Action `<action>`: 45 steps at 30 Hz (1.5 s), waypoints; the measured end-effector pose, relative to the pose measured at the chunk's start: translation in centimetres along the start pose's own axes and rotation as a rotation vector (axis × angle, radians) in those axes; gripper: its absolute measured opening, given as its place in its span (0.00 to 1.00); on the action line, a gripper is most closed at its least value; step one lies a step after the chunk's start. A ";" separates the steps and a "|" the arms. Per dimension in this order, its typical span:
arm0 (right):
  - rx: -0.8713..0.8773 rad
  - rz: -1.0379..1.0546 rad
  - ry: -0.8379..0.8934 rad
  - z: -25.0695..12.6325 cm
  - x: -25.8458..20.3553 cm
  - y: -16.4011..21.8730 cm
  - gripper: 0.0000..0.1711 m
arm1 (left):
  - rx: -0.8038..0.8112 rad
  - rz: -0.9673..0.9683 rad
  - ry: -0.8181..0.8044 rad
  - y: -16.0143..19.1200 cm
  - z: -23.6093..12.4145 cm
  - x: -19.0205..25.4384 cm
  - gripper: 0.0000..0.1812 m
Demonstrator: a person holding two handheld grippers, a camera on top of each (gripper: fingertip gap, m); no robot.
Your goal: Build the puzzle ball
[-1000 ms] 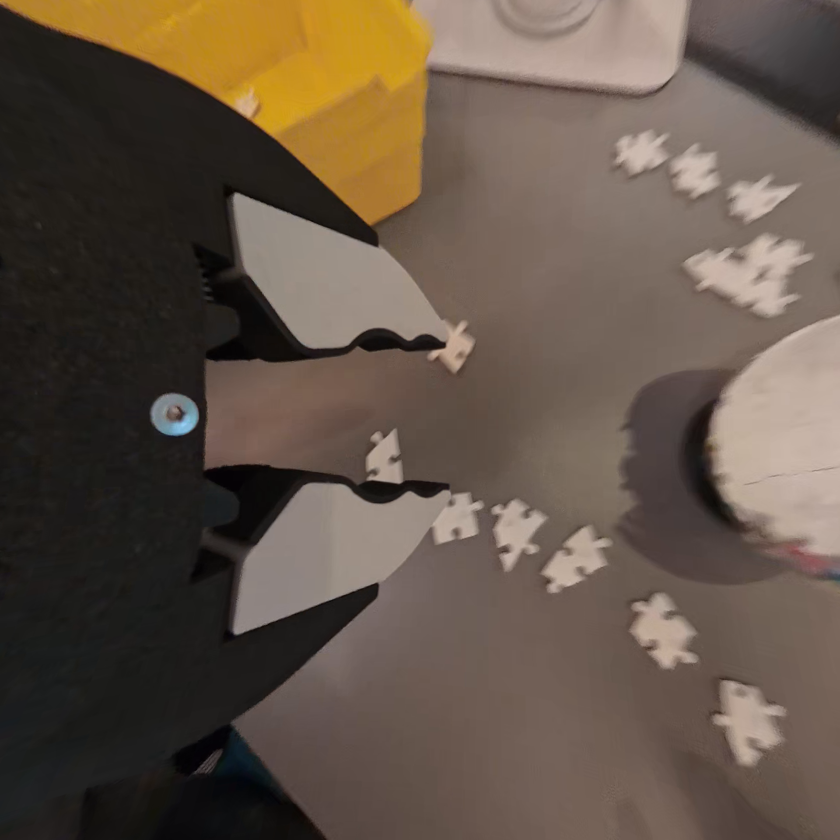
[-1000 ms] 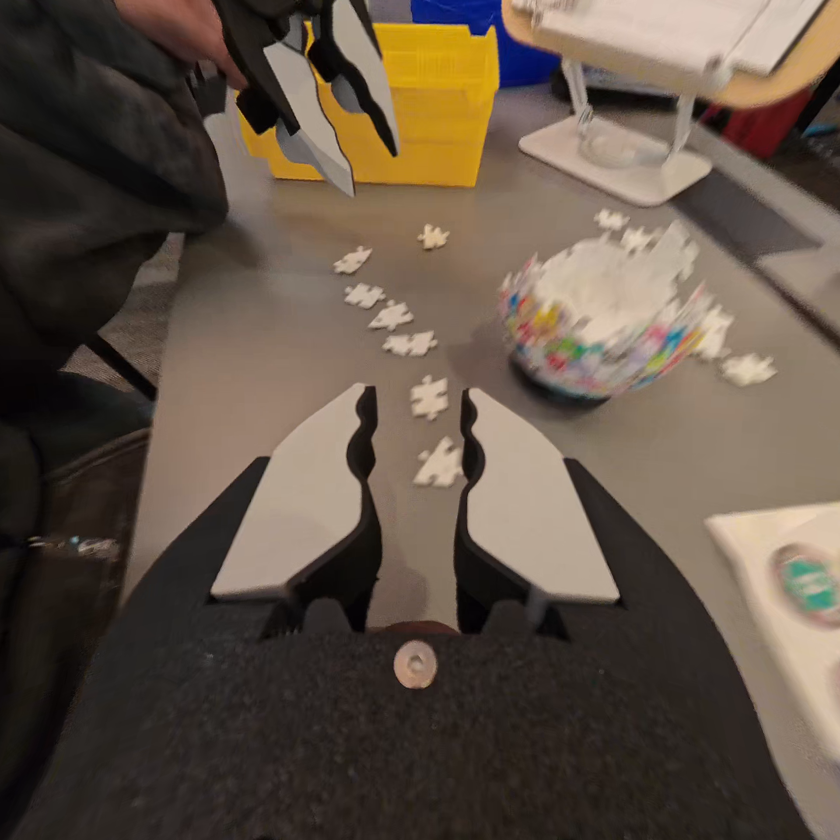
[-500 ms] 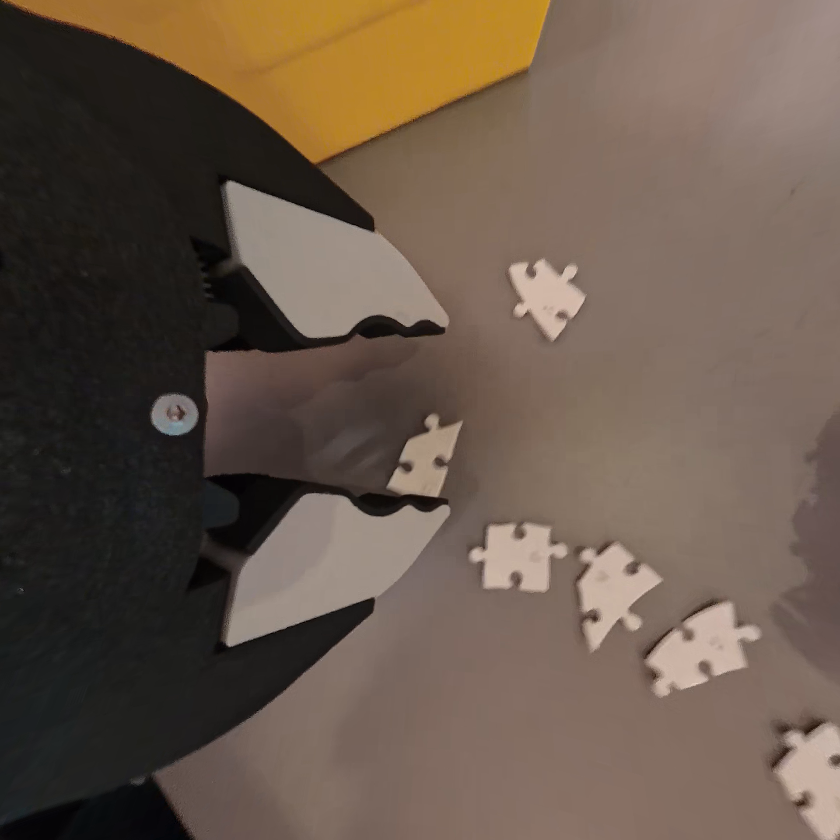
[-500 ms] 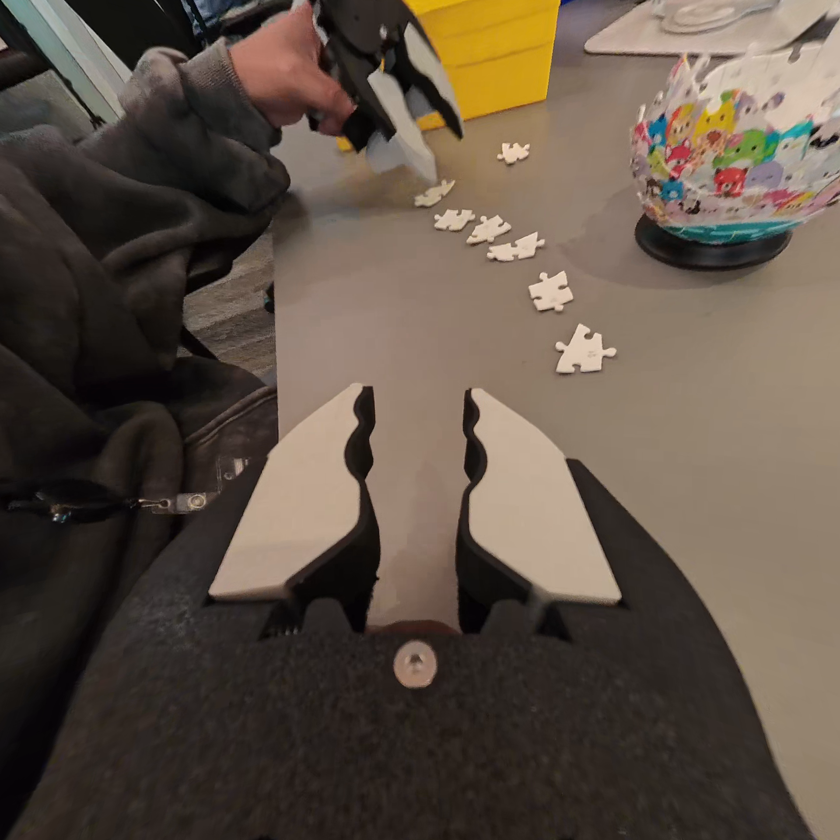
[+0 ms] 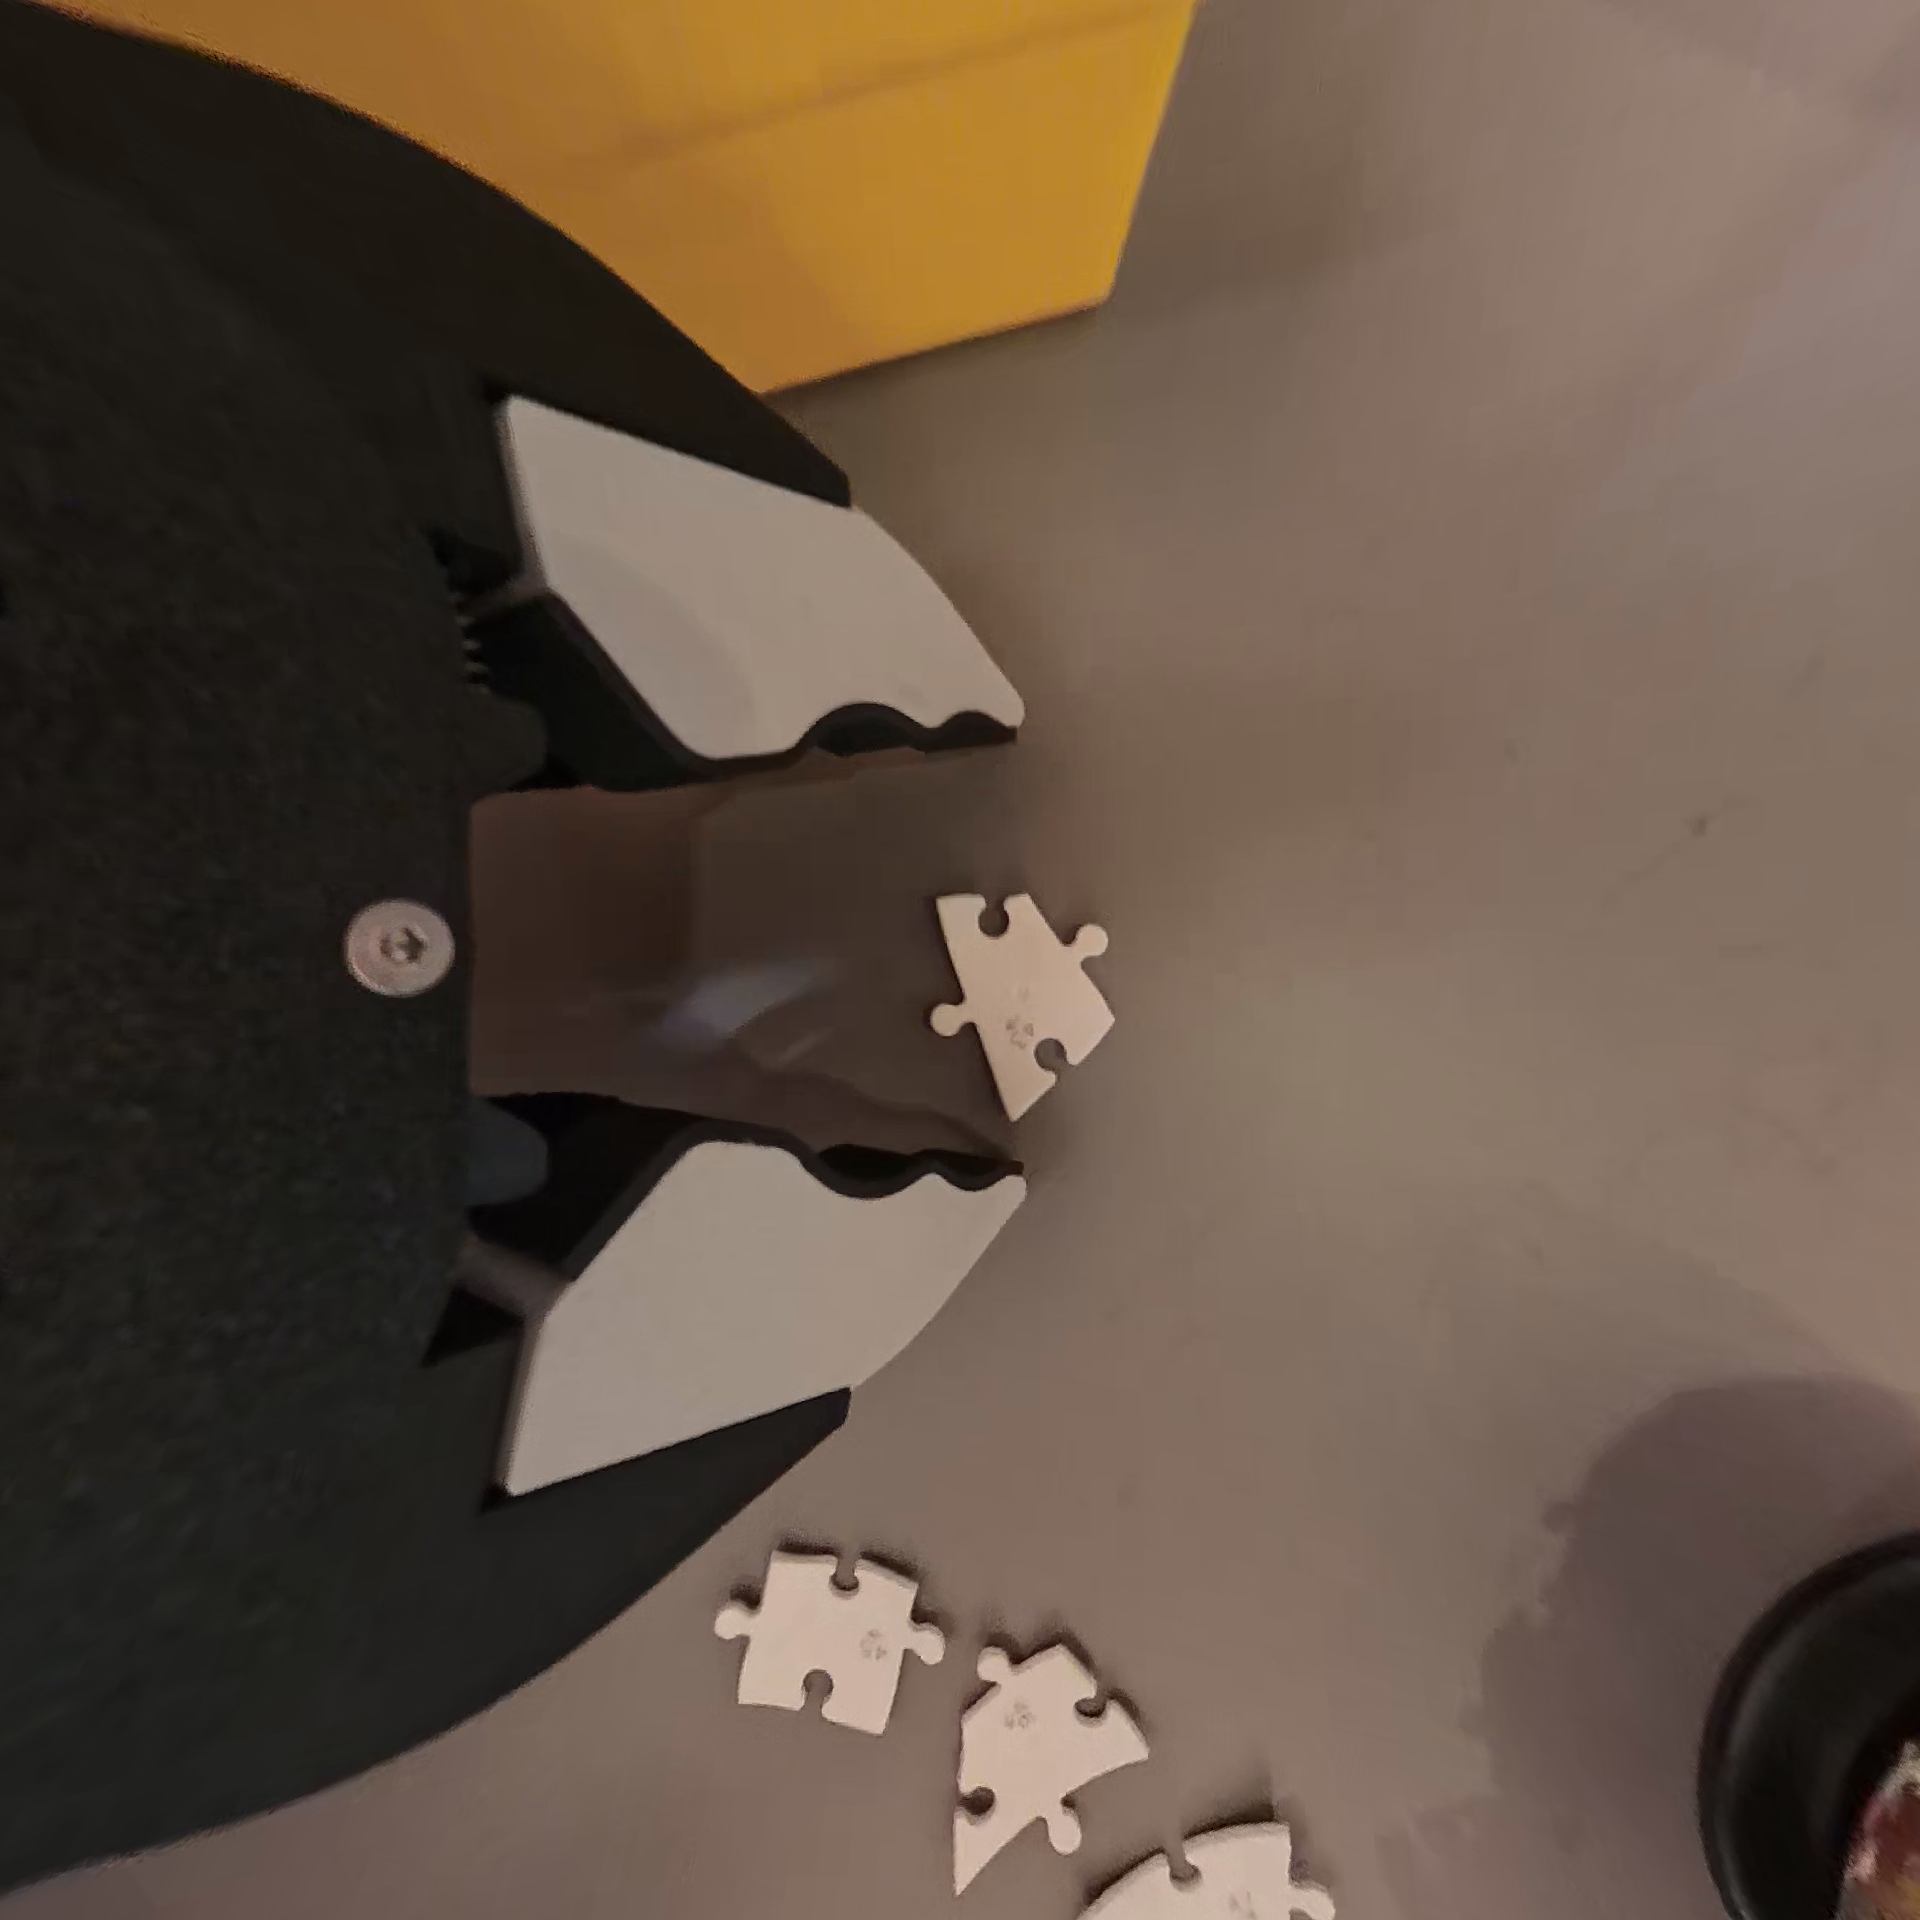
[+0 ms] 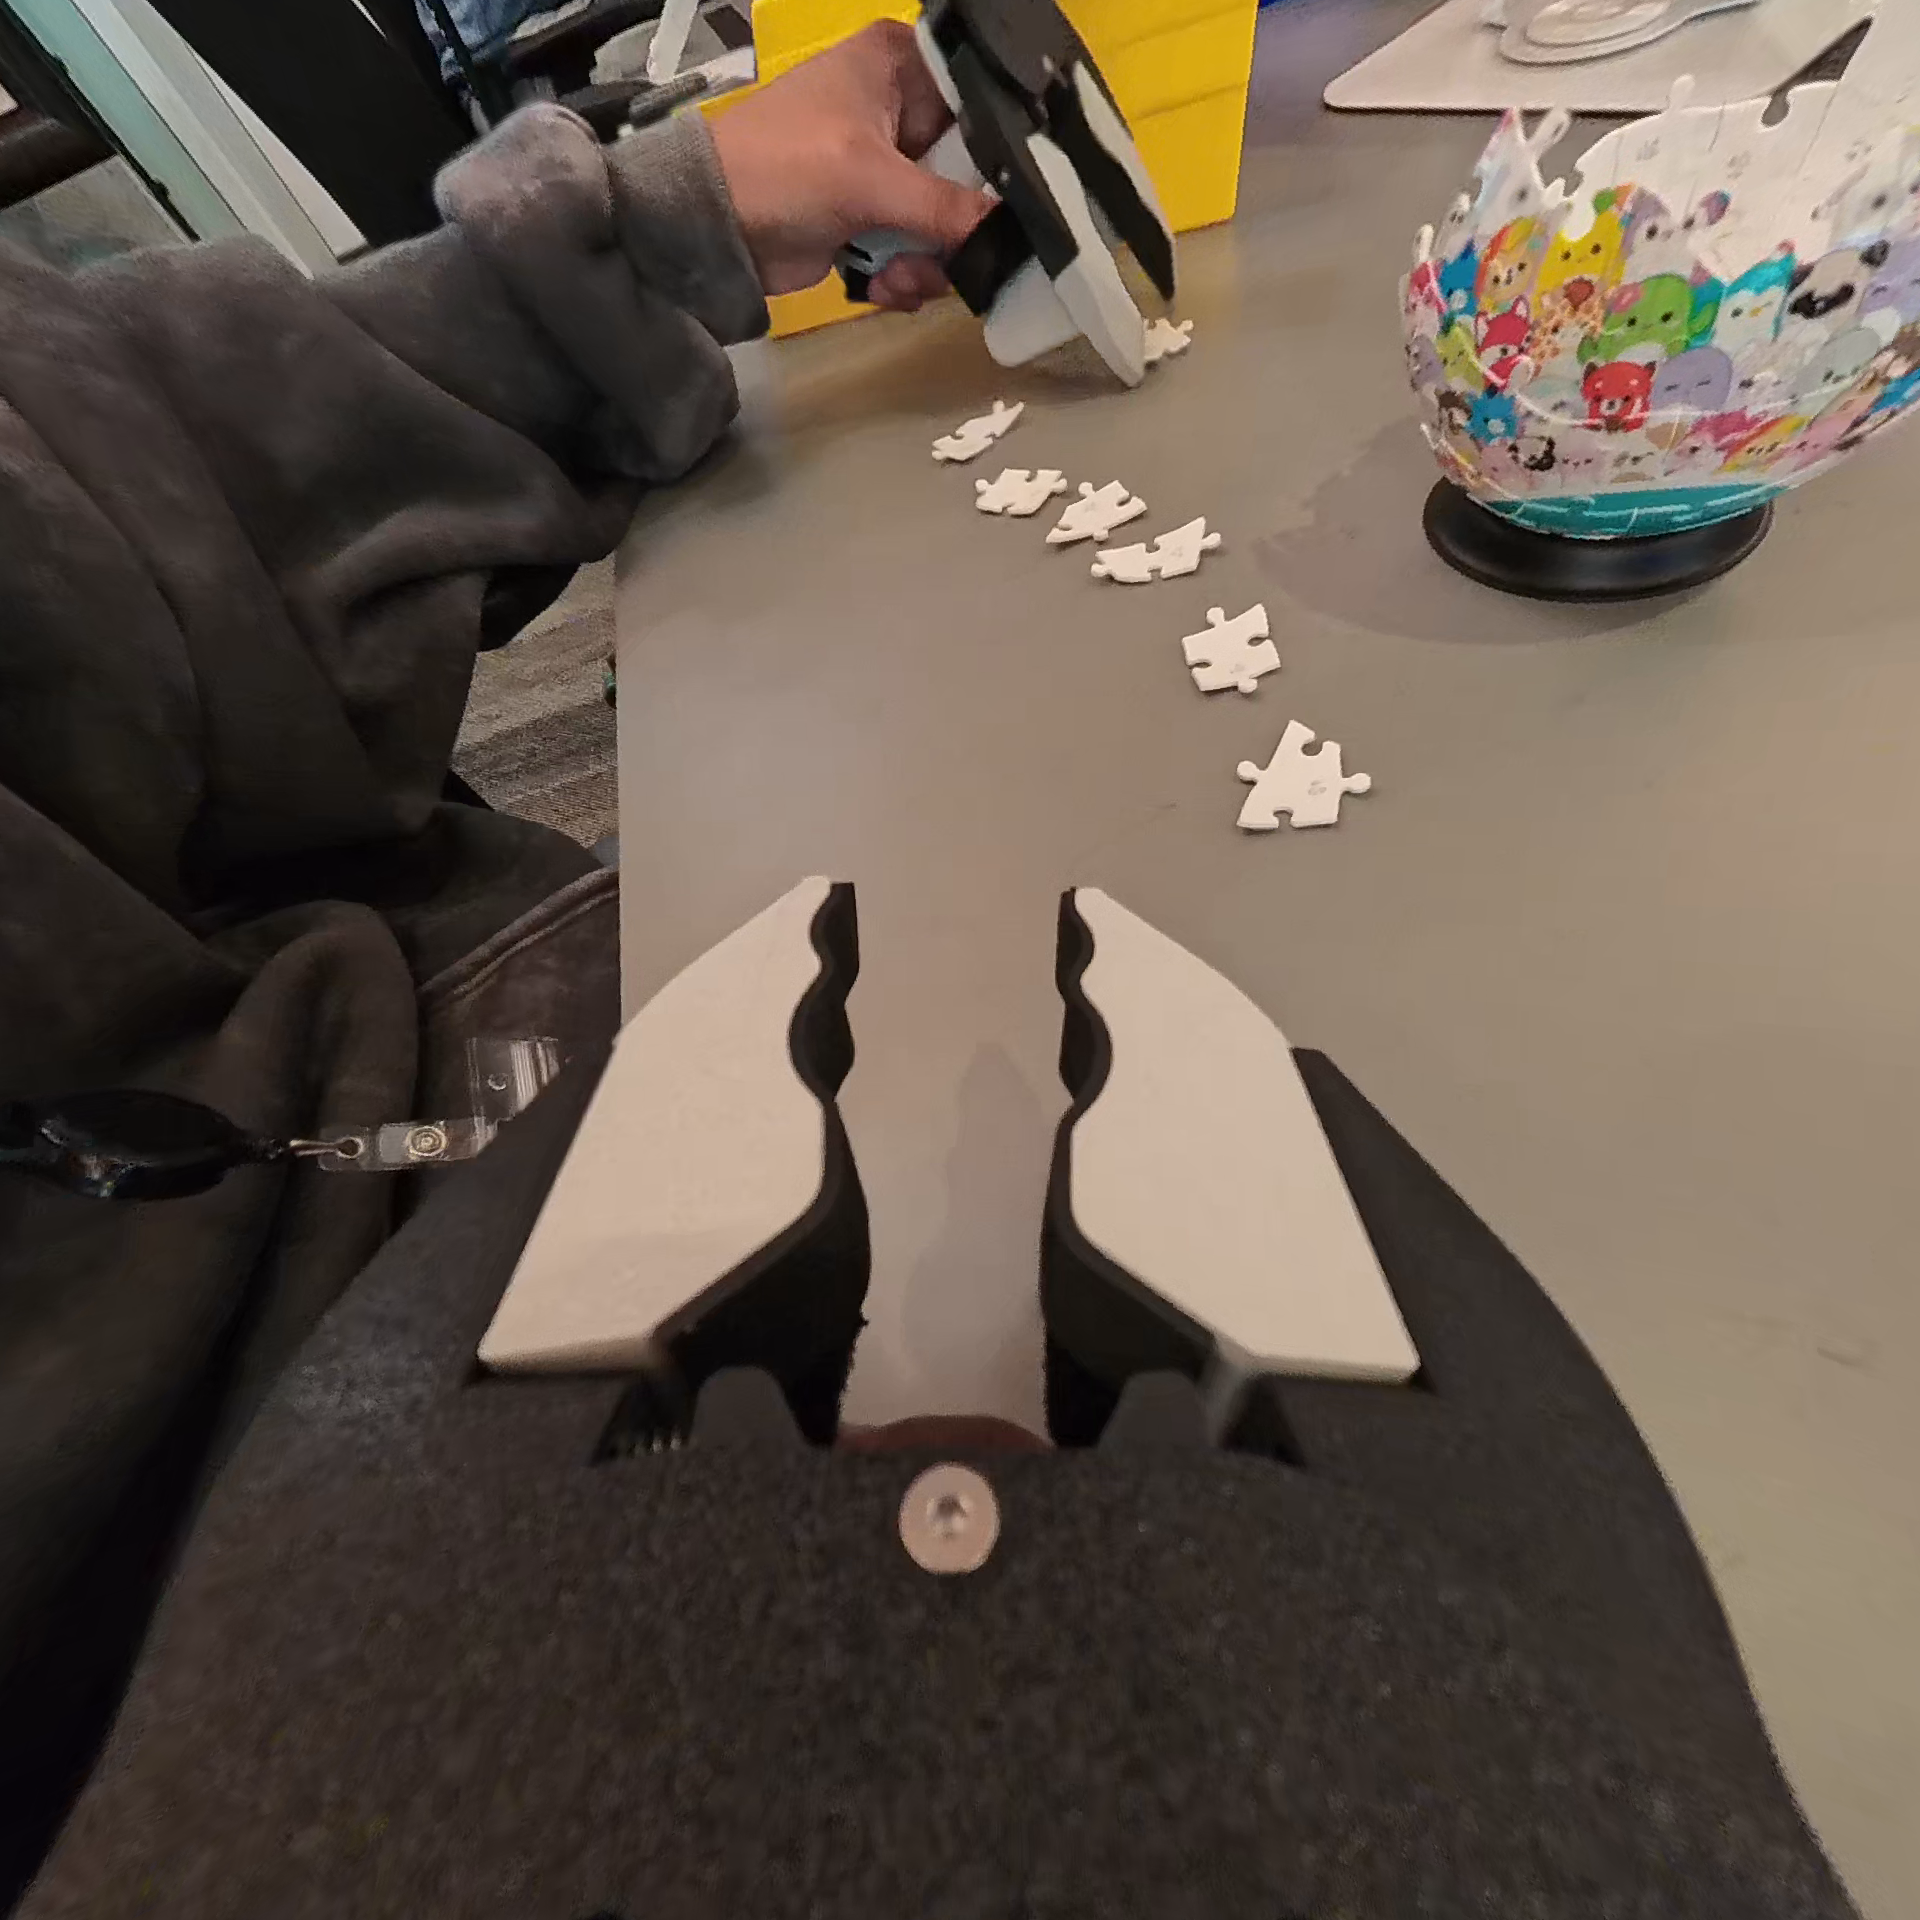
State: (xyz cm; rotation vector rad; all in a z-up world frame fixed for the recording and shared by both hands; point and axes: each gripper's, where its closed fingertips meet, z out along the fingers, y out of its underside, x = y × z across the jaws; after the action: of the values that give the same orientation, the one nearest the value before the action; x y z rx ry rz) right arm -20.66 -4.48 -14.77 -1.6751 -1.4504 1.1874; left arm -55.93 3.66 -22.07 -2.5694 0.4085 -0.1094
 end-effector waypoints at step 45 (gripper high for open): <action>-0.048 0.097 -0.138 4.4 -1.1 -11.8 0.01 | 0.782 0.340 -0.212 -8.4 -16.3 27.4 0.14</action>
State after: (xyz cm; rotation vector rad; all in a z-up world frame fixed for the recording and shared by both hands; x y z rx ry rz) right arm -29.56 -3.57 -5.89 -1.7426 -1.5059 1.3543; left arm -30.22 -6.04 -3.92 -1.6994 0.5756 0.1093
